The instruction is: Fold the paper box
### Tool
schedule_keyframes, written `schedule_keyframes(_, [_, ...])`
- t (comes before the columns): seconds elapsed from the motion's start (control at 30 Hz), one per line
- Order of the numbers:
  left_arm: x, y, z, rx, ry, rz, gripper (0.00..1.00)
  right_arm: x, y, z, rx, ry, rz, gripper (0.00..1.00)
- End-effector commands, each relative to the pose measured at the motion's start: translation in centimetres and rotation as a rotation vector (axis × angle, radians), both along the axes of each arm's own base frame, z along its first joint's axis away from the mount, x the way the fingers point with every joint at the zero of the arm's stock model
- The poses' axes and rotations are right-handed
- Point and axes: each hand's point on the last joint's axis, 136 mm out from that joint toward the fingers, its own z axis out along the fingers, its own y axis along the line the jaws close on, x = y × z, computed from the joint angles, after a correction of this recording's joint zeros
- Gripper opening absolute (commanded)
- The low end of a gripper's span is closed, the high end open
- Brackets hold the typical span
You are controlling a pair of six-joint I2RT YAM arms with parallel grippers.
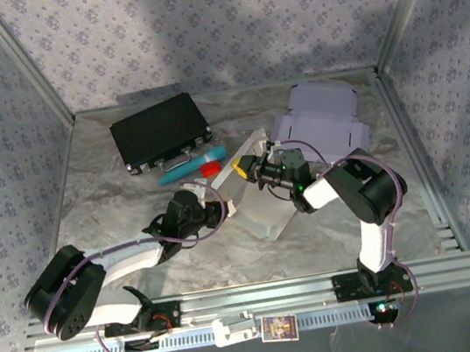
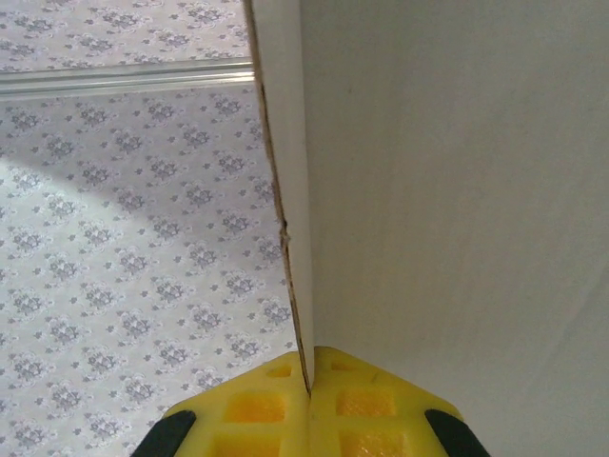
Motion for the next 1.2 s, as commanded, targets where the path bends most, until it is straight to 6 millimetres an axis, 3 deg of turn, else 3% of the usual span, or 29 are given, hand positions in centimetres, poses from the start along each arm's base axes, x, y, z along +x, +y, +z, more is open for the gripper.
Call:
schedule_keyframes(0.0, [0.7,-0.2,0.8,0.017,-0.036,0.011,0.44,-0.1,0.2,-0.4,0.007,0.014,0.022,0.00])
schedule_keyframes(0.47, [1.6,-1.2,0.0,0.104,-0.062,0.072,0.45,0.1,-0.1,-0.4,0.023,0.017,-0.013,0.00])
schedule_keyframes(0.7, [2.2,-0.2,-0.6,0.142,-0.070,0.150,0.40,0.1,-0.4,-0.2,0.028,0.024,-0.037,0.00])
schedule_keyframes(0.9, [2.4,-1.1,-0.4,0.118,-0.073,0.134,0.34,-0.2,-0.3,-0.8,0.018,0.043,-0.044,0.00])
schedule_keyframes(1.17, [1.9,-2.6,0.5,0.094,-0.083,0.087,0.38,0.1,-0.1,-1.3,0.005,0.062,-0.055,0.00])
